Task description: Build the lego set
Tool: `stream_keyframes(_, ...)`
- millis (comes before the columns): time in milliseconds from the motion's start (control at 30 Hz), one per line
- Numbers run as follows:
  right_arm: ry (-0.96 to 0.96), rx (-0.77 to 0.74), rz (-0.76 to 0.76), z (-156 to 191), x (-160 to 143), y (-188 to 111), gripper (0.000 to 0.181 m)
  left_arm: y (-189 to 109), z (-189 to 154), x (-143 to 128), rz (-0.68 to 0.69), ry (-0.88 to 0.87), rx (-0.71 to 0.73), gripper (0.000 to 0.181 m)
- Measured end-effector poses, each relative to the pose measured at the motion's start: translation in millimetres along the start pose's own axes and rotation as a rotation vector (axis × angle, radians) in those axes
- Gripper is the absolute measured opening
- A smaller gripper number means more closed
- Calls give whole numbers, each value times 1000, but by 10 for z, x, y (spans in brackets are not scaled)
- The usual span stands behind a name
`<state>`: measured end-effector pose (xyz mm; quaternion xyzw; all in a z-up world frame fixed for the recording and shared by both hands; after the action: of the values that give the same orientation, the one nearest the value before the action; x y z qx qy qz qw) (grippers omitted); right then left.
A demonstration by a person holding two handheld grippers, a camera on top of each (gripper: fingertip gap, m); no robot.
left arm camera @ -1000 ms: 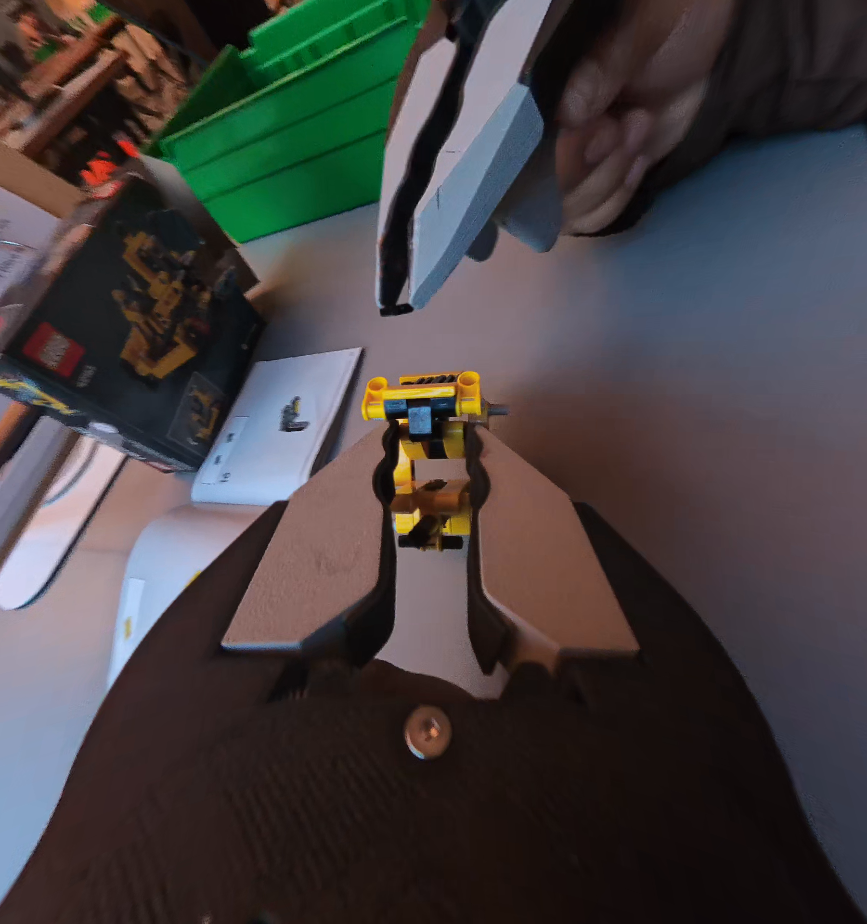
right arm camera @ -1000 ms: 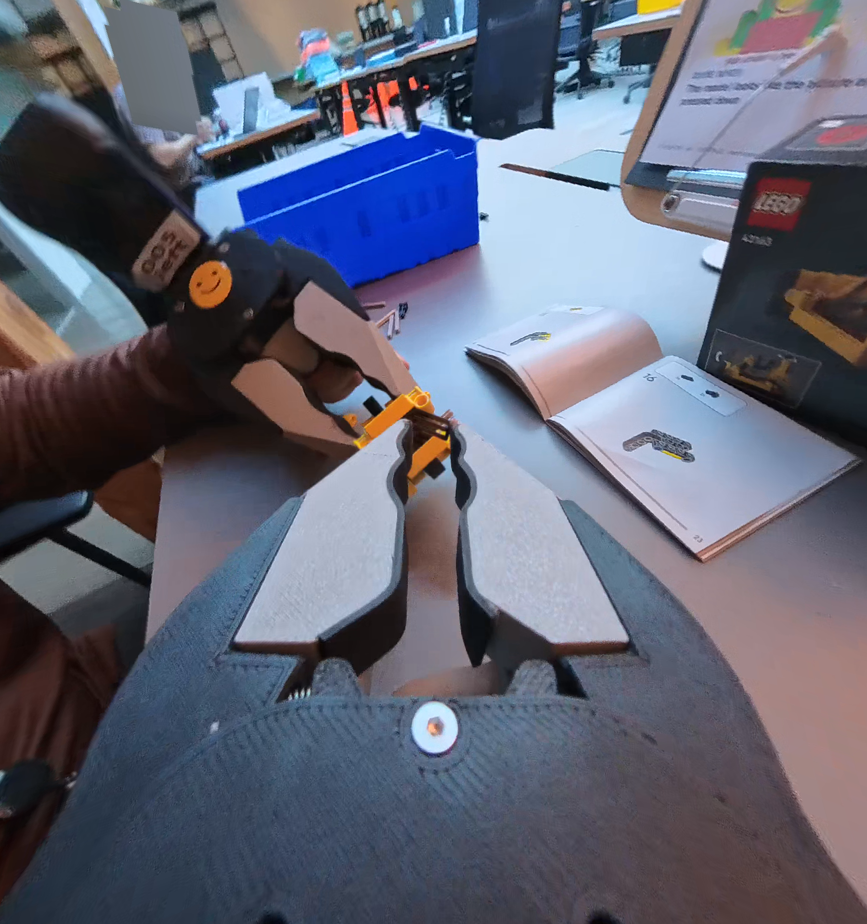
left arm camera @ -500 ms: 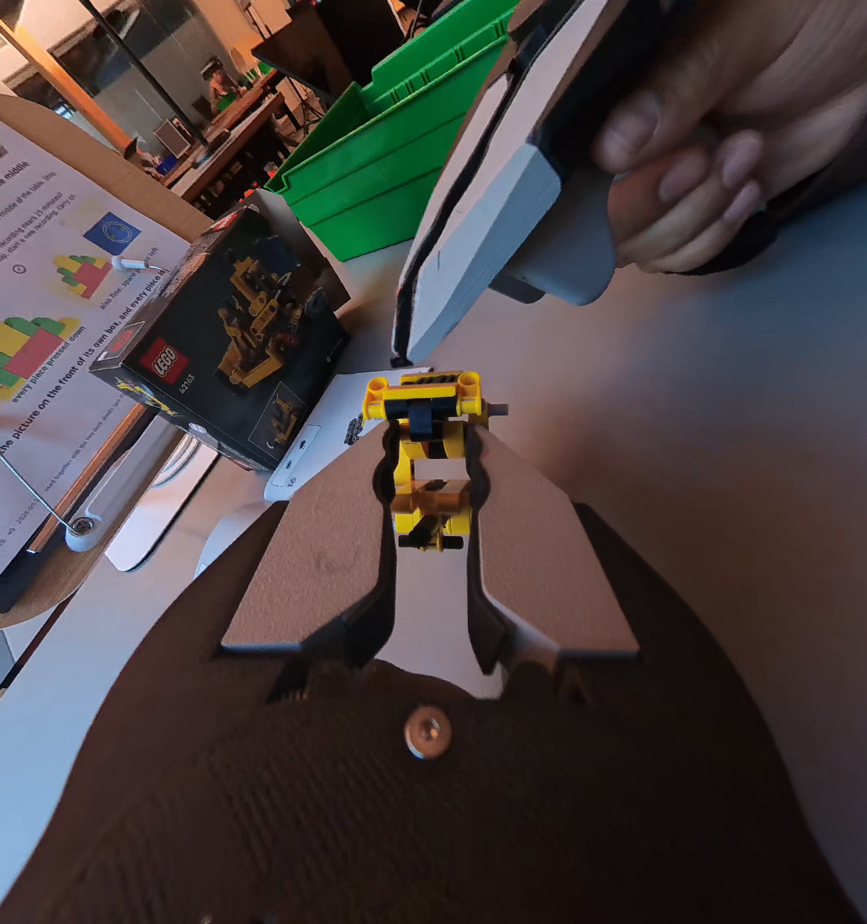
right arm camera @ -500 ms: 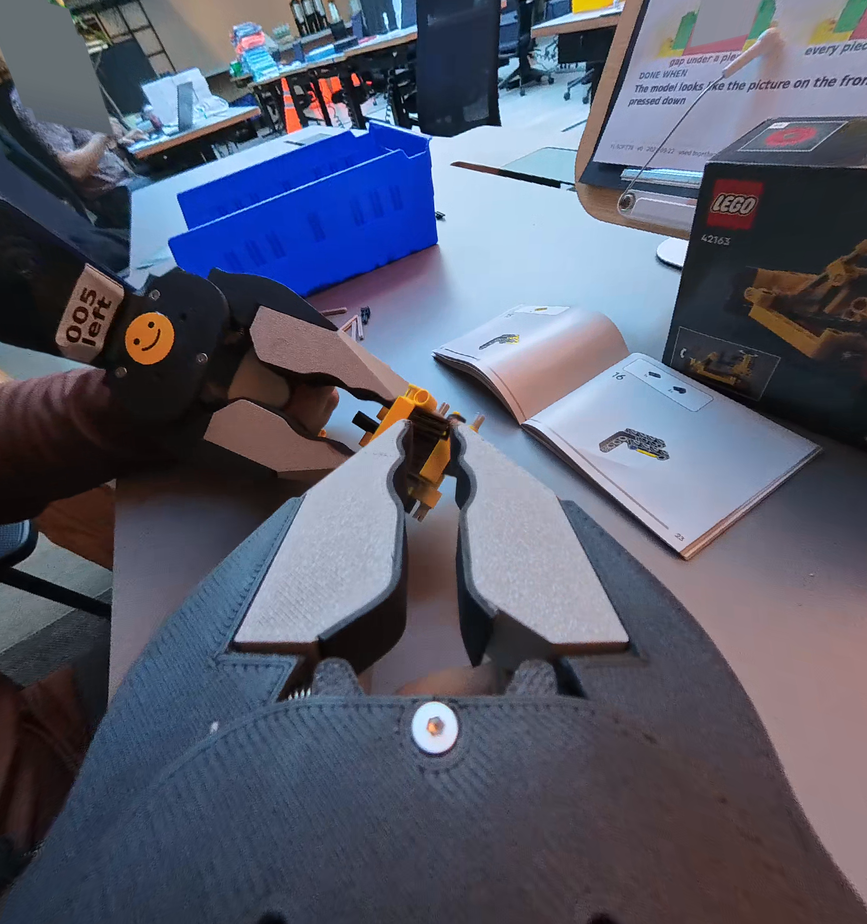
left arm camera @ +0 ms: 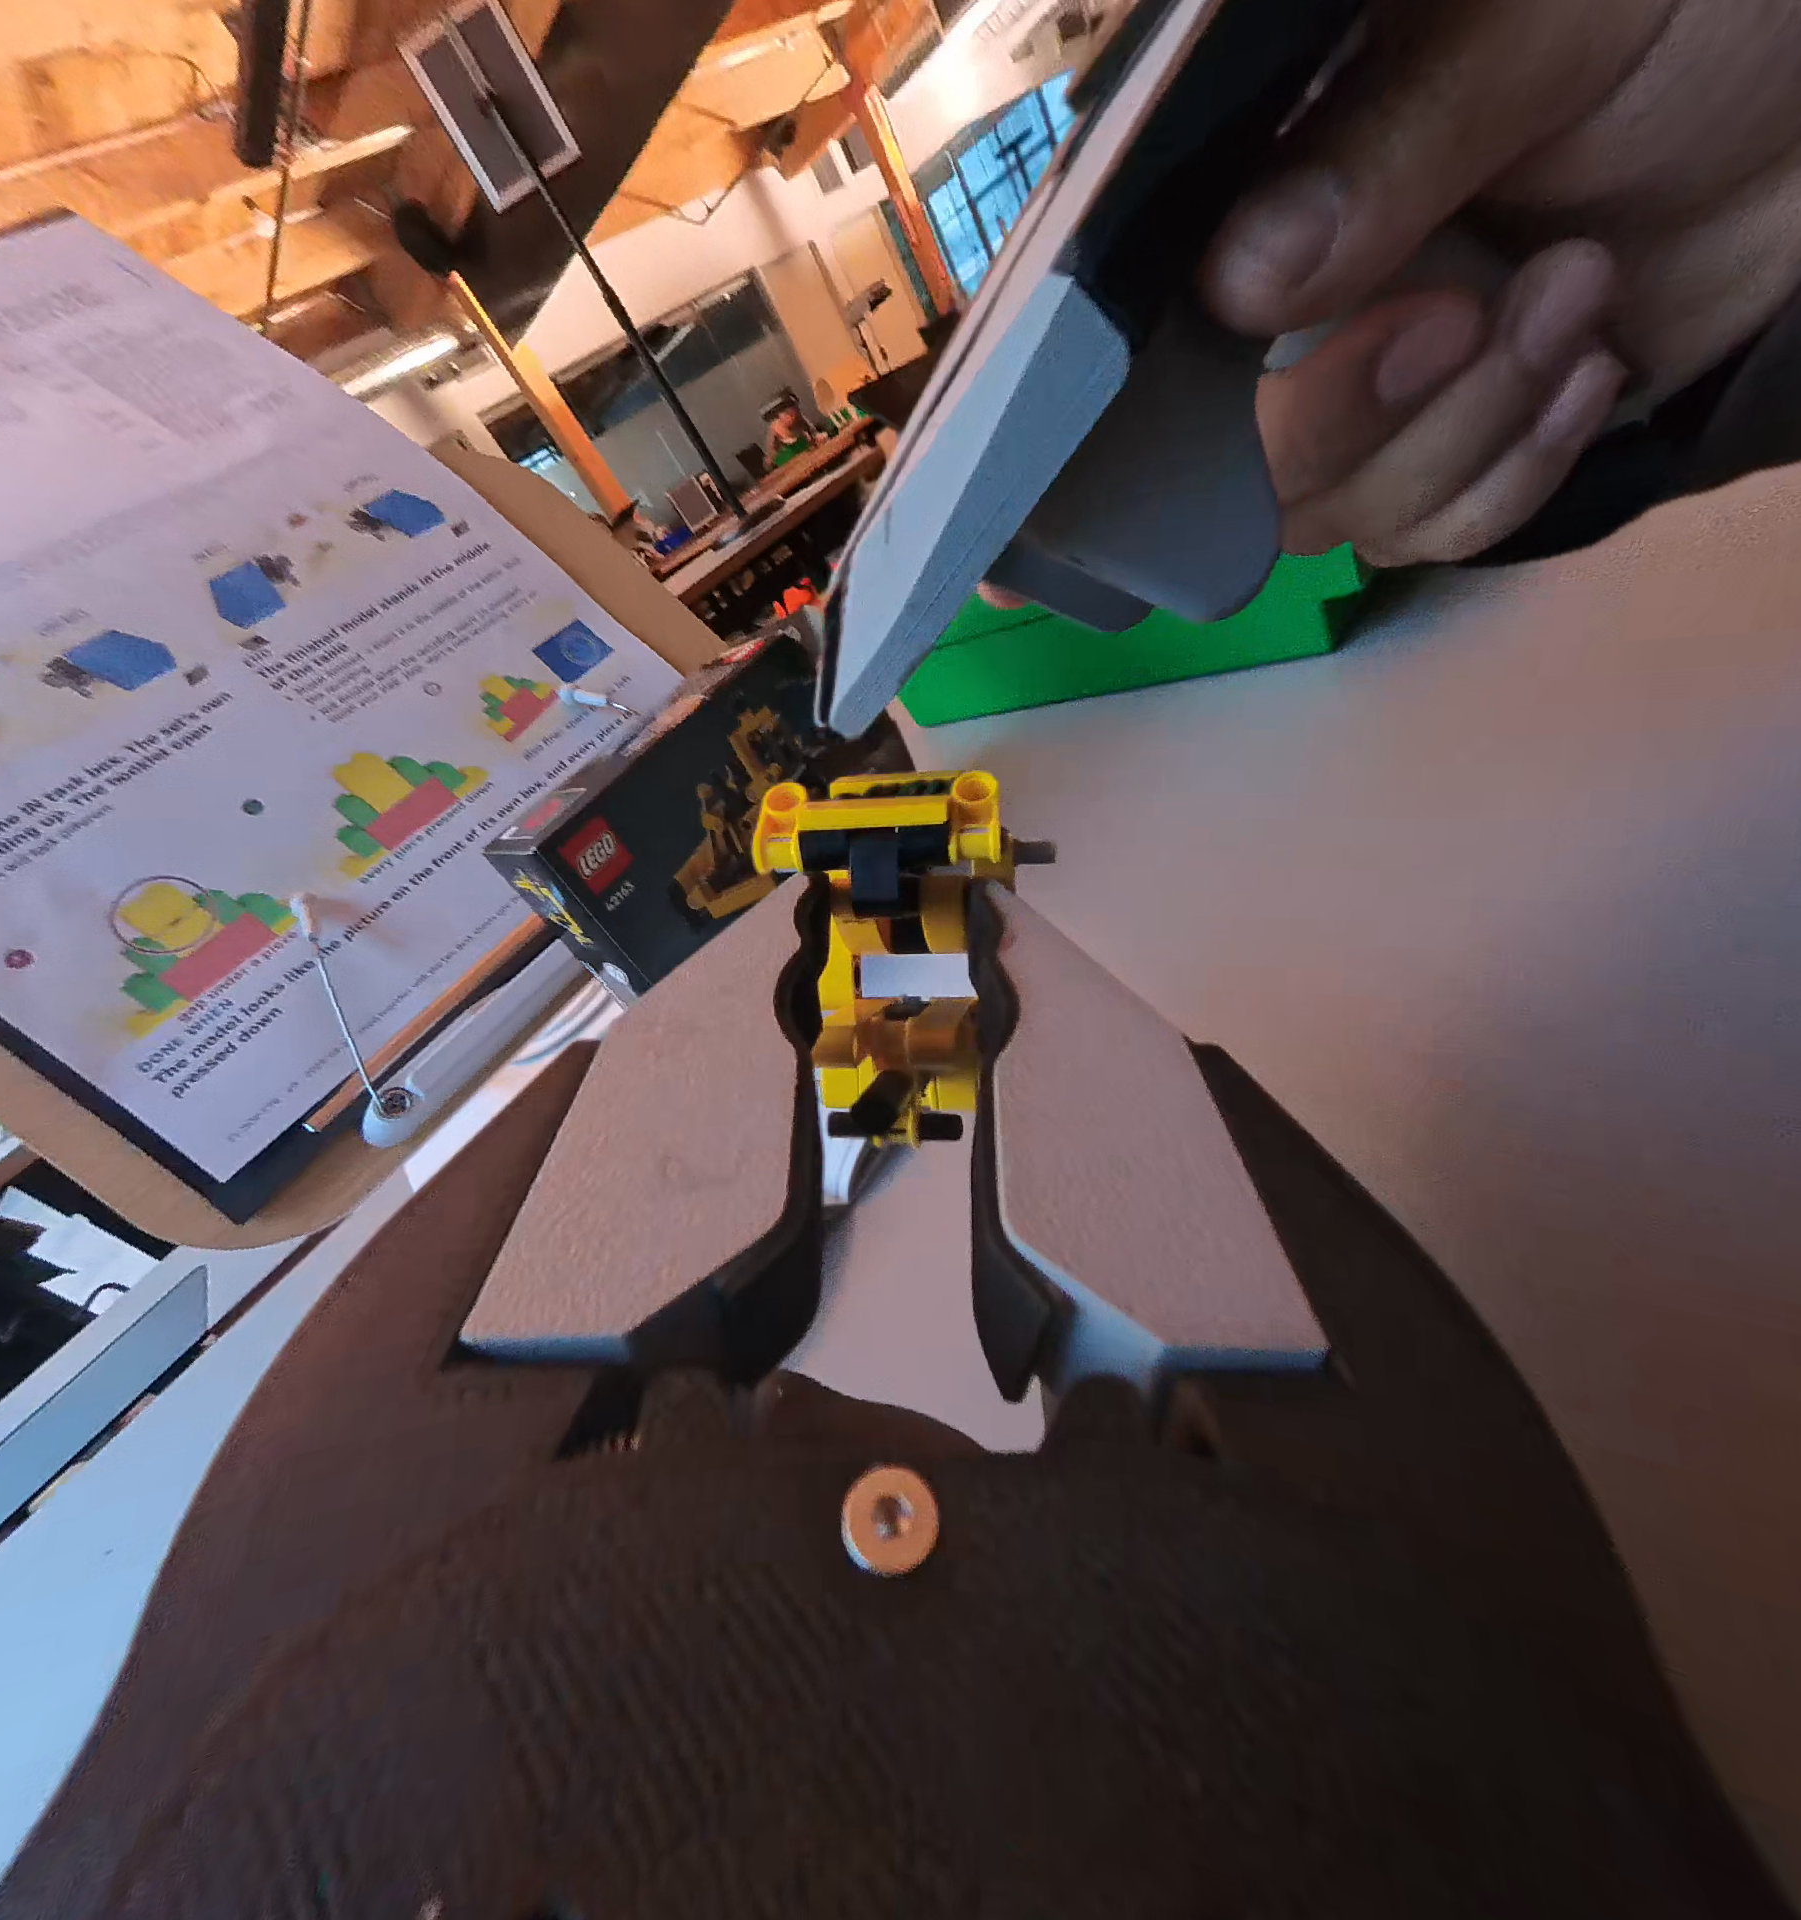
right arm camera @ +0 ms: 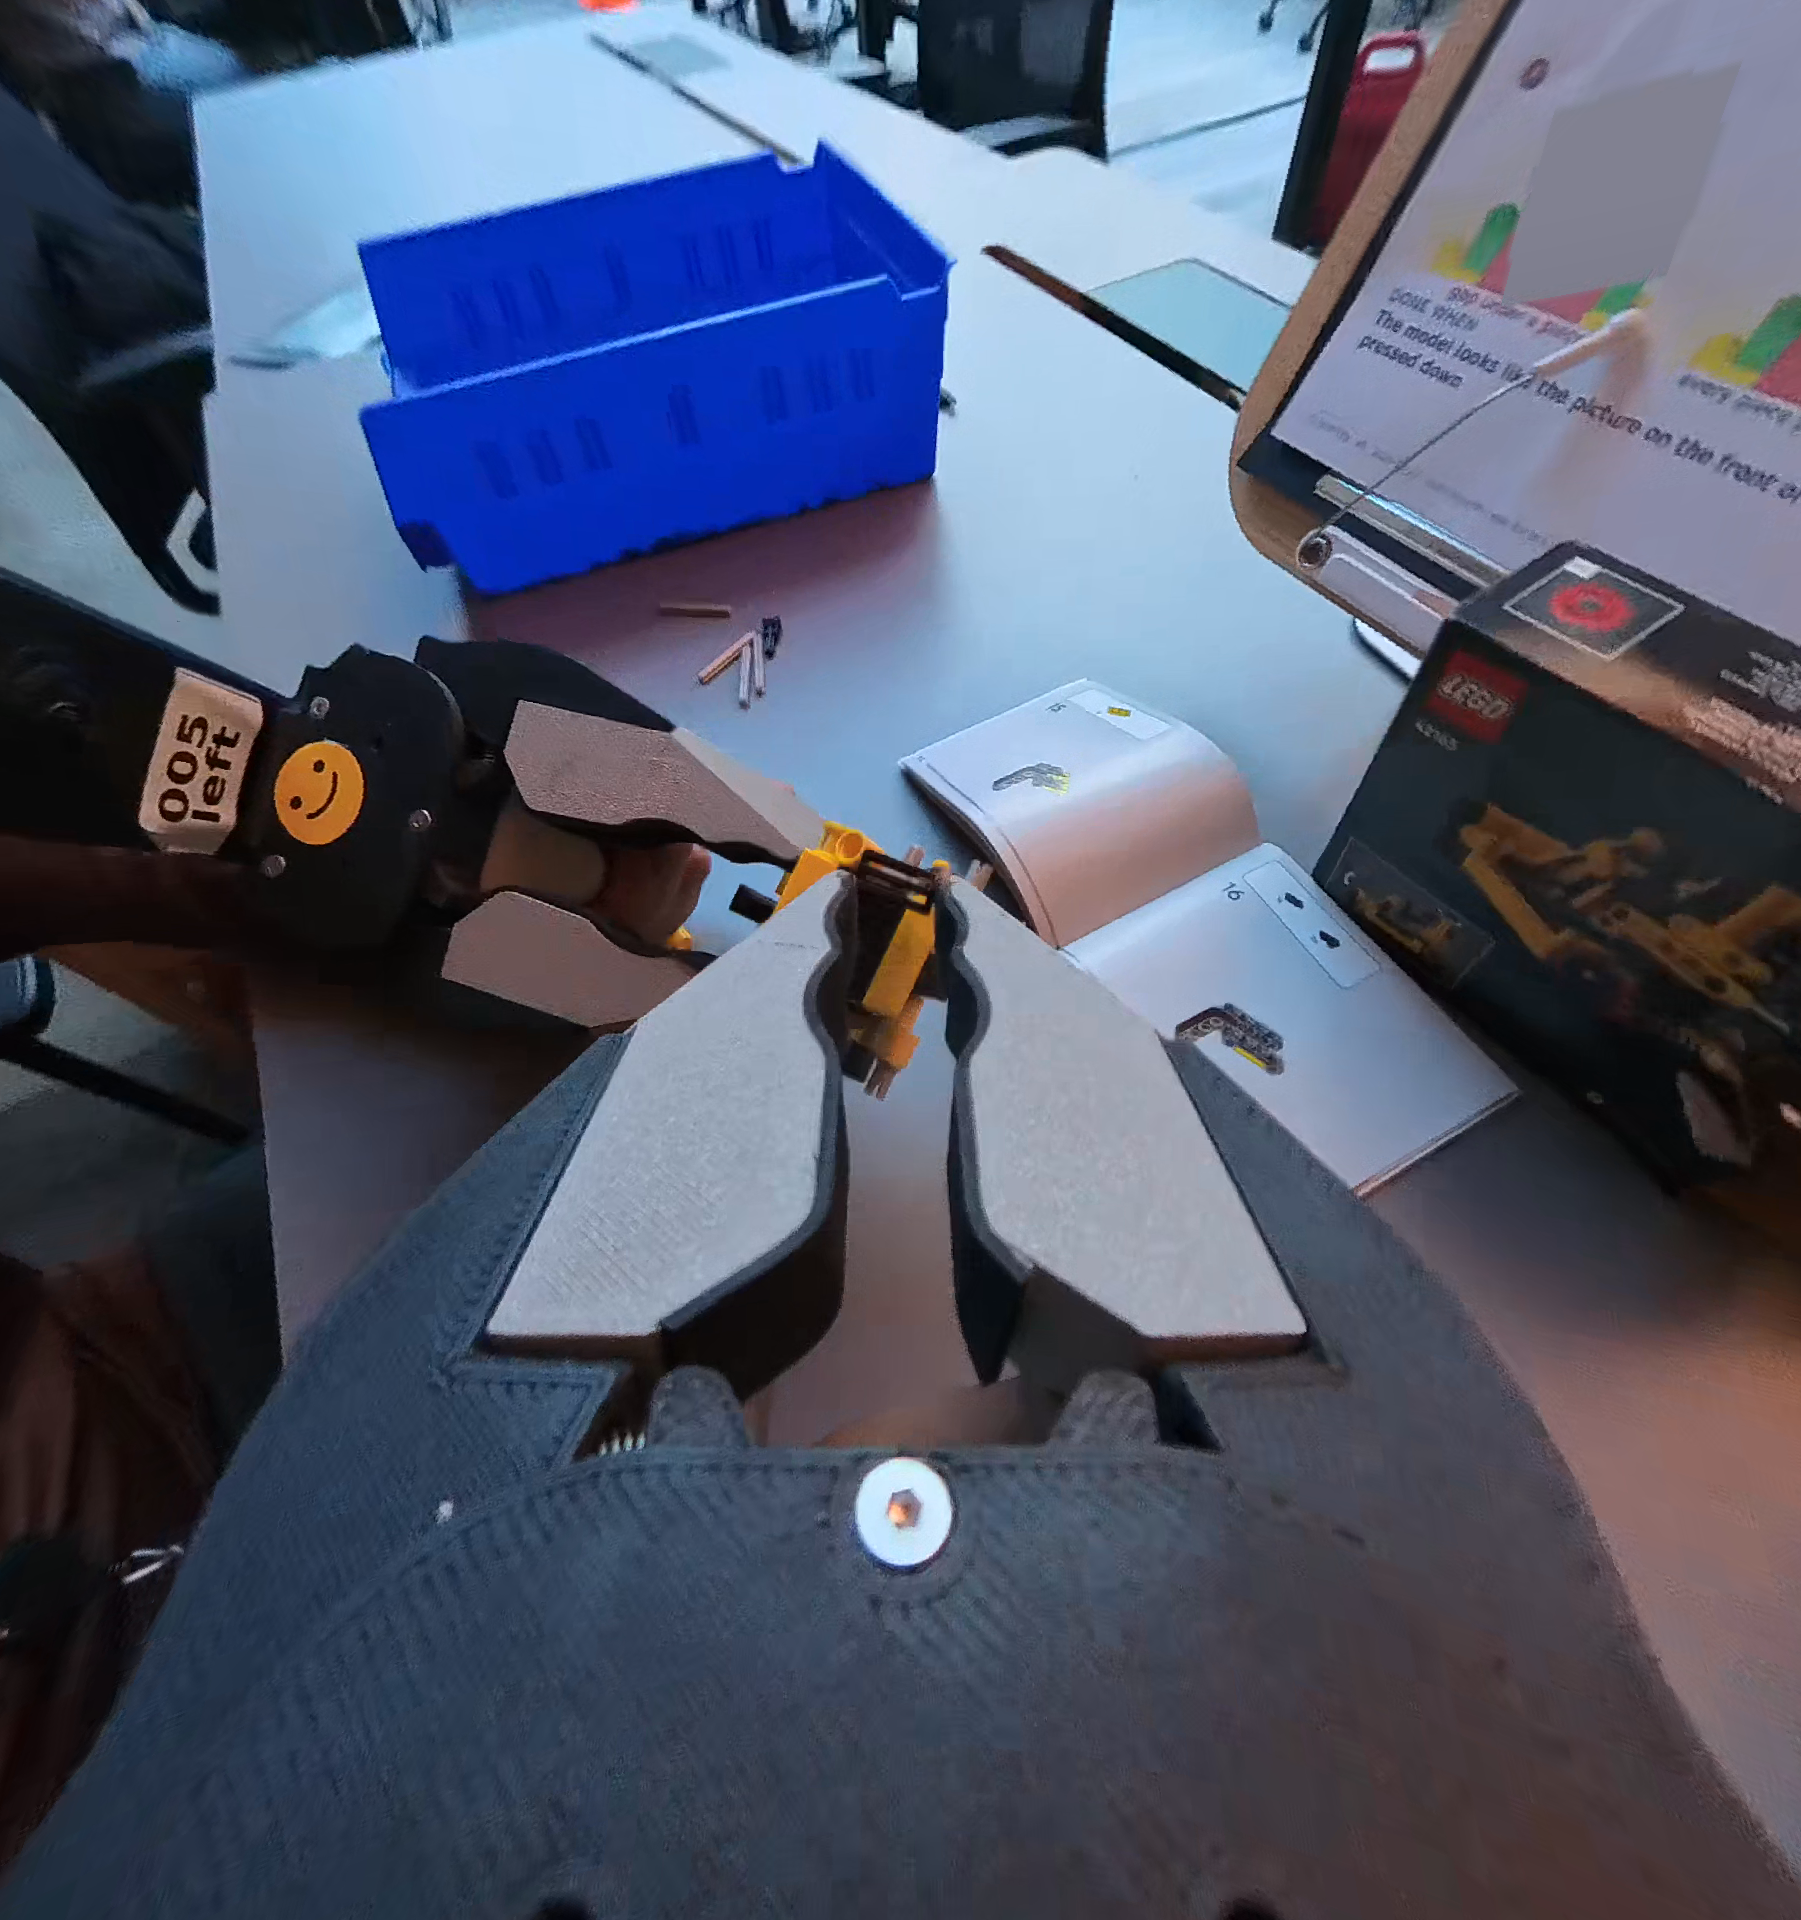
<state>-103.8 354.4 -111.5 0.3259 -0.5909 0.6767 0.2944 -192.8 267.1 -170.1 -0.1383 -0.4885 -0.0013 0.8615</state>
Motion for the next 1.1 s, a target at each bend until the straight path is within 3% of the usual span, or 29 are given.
stream_keyframes(233, -74, -35, 96, 73, 178, 3, 11, -66, 23, 63, -47, -21, 50, 24)
stream_keyframes(1100, -178, -55, 147, 307, 462, -88, 12, -231, 125, 190, -150, -71, 127, 24)
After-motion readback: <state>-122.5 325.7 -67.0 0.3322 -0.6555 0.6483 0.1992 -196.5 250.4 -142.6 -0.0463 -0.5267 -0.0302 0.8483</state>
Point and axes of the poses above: each gripper's, where its closed fingertips meet, y out along the fingers, x out of its top, z = x × y across the jaws, the point moved 8 cm from there along -y, back along the fingers, and after that the axes turned 13 degrees about z, right-handed, at the moved point
